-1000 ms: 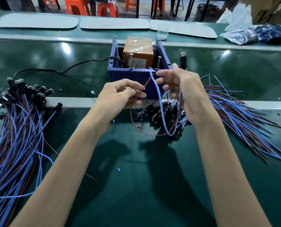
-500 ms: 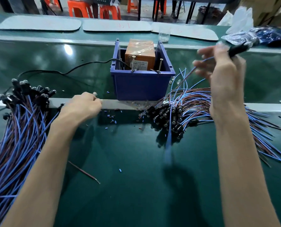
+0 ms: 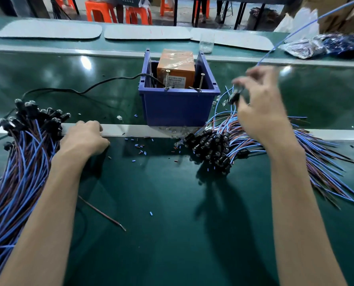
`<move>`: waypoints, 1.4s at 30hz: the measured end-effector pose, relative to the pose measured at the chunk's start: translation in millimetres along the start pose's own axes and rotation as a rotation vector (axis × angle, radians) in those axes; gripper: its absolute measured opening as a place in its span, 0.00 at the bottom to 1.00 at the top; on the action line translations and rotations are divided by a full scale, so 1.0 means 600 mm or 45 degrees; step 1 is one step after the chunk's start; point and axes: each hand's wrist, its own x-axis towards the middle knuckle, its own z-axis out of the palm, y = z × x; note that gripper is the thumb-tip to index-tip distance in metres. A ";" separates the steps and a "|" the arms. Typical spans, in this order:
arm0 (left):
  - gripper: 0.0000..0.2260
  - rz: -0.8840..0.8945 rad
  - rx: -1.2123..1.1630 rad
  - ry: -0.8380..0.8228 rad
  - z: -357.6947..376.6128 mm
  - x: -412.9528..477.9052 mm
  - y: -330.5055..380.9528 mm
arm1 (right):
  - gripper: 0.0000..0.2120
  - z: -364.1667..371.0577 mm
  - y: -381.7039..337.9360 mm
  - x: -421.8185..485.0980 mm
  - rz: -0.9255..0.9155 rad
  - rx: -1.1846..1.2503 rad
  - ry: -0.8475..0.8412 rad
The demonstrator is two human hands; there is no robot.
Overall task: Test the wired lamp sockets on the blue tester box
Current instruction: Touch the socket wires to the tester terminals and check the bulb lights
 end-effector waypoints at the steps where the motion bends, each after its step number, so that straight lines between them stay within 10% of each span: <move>1: 0.21 -0.007 0.006 0.048 0.000 0.000 -0.001 | 0.15 0.009 0.012 -0.005 0.081 -0.060 -0.264; 5: 0.22 -0.070 0.016 0.077 -0.004 0.006 -0.015 | 0.20 0.022 0.021 -0.020 0.173 -0.218 -0.988; 17: 0.10 0.040 -0.153 0.126 -0.015 -0.013 -0.001 | 0.15 0.011 0.010 -0.013 0.171 0.122 -0.660; 21: 0.09 0.383 -0.532 0.257 -0.054 -0.053 0.040 | 0.12 0.018 -0.022 -0.016 0.032 0.316 -0.554; 27: 0.11 1.186 -1.308 -0.098 -0.102 -0.155 0.113 | 0.12 0.028 -0.063 -0.029 -0.080 0.849 -0.904; 34: 0.03 1.069 -1.444 0.188 -0.088 -0.181 0.151 | 0.03 0.035 -0.066 -0.025 -0.043 1.091 -0.518; 39: 0.31 0.841 -1.500 -0.883 -0.085 -0.180 0.157 | 0.06 0.026 -0.068 -0.020 0.040 1.211 -0.179; 42: 0.36 0.405 -1.844 -1.005 -0.074 -0.173 0.171 | 0.10 0.014 -0.077 -0.022 0.044 1.401 -0.215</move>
